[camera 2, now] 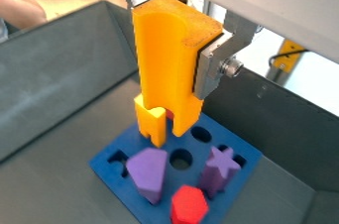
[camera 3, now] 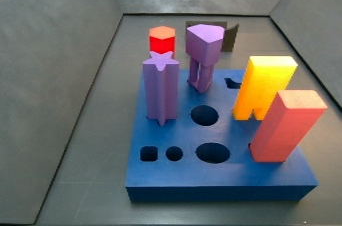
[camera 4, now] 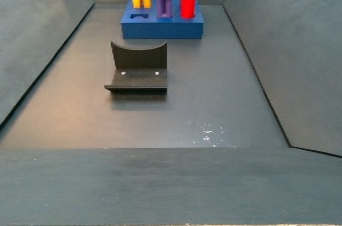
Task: Pick up the arch object. Move up. Rotate the arch object. Move to above the board. Insert the arch object.
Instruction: Insert the arch object.
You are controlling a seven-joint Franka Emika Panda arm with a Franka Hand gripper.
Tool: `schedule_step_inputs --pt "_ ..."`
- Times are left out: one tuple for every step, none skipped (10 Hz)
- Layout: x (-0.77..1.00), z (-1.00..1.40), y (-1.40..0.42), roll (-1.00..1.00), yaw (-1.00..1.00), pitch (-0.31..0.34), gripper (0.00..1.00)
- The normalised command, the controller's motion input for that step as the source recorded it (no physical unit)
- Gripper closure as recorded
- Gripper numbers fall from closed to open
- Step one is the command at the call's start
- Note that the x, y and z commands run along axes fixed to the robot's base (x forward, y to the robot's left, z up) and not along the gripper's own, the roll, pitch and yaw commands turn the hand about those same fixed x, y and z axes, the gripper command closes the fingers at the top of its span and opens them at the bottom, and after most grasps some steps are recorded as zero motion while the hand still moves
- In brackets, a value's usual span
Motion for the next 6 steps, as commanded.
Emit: schedule_step_inputs --pt "0.98 0.0 -0.03 0.23 0.11 0.0 1.0" --pt "1.0 -0.27 -0.1 0.37 0.01 0.154 1.0" --pt "0.98 -0.43 -0.04 0.28 0.0 0.263 1.0" --pt "0.98 -0.44 -0.05 0.22 0.0 0.263 1.0" --pt "1.0 -0.48 -0.11 0.13 0.0 0.253 1.0" --pt "0.99 -0.53 -0.13 0.04 0.0 0.236 1.0"
